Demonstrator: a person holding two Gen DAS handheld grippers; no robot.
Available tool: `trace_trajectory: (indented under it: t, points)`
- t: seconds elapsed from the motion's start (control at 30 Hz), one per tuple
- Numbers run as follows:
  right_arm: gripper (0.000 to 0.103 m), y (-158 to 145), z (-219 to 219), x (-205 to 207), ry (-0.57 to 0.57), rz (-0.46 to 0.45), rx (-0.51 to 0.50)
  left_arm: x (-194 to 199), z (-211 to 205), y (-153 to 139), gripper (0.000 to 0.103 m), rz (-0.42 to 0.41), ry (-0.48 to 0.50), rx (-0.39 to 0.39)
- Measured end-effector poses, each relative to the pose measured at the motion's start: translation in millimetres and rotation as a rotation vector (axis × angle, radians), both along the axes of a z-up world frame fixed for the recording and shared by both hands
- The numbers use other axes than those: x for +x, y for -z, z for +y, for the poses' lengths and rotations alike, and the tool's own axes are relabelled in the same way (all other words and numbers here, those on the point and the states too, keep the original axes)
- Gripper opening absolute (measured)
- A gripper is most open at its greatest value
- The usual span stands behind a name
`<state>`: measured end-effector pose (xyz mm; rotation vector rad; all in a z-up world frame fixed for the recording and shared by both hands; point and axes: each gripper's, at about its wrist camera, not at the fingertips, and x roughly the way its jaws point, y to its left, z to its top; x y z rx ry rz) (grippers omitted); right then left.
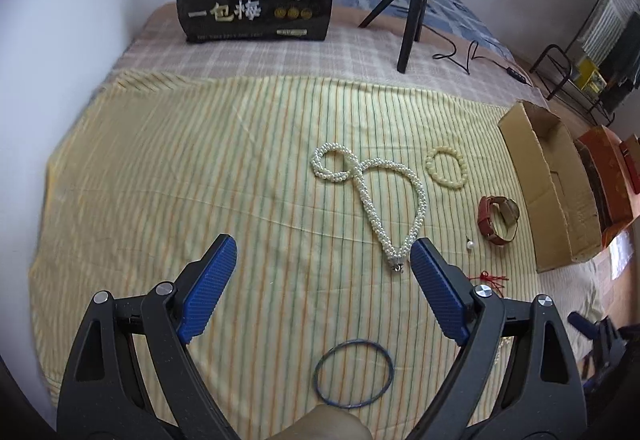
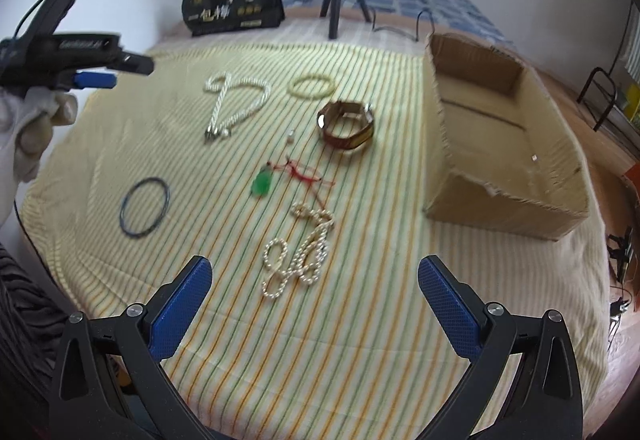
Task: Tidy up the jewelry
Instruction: 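Grasp the long pearl necklace with the left tool while the right tool grasps the short pearl strand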
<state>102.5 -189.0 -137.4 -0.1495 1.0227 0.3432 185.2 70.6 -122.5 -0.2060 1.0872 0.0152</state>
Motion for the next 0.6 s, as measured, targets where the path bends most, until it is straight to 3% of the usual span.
trace_trajectory:
  t: [0.13, 0.37, 0.43, 0.5, 0.6]
  points:
    - [0.102, 8, 4, 5, -0.006, 0.044, 0.002, 15, -4, 19, 0.090, 0.061, -0.014, -0.075]
    - [0.099, 18, 7, 10, -0.010, 0.068, -0.035, 40, -12, 47, 0.063, 0.149, -0.054, -0.158]
    - [0.098, 21, 5, 11, -0.004, 0.081, -0.035, 47, -14, 53, 0.061, 0.165, -0.062, -0.170]
    - [0.088, 23, 3, 12, 0.000, 0.095, -0.028, 52, -16, 60, 0.057, 0.188, -0.075, -0.193]
    - [0.088, 25, 1, 13, 0.008, 0.110, -0.023, 56, -21, 68, 0.052, 0.215, -0.082, -0.212]
